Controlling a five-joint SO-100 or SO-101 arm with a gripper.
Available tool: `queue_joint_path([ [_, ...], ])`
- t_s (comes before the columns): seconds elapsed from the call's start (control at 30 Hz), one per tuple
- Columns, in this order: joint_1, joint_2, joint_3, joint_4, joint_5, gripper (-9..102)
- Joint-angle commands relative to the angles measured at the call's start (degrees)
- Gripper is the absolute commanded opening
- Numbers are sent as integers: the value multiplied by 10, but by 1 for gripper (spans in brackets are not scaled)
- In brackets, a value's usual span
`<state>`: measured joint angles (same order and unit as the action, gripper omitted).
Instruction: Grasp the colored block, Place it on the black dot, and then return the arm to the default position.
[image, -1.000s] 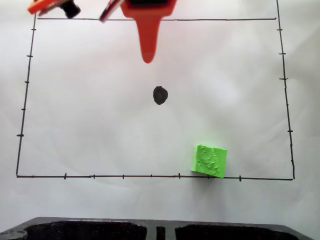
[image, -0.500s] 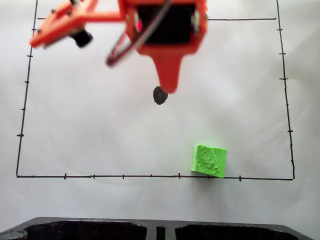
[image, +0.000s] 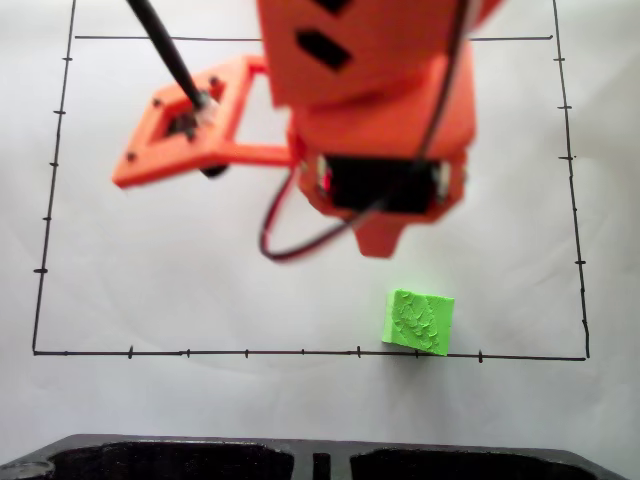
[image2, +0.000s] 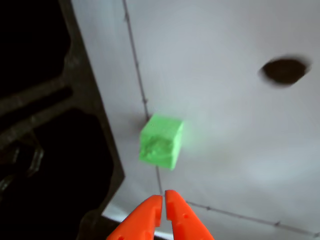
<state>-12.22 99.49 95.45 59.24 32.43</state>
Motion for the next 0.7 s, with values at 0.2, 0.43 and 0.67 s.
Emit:
queue_joint_path([
  [0.2, -27, -102, -117, -2, 39, 2],
  [0.43, -25, -126, -134, 2, 66, 15],
  [0.67, -28, -142, -156, 39, 83, 30],
])
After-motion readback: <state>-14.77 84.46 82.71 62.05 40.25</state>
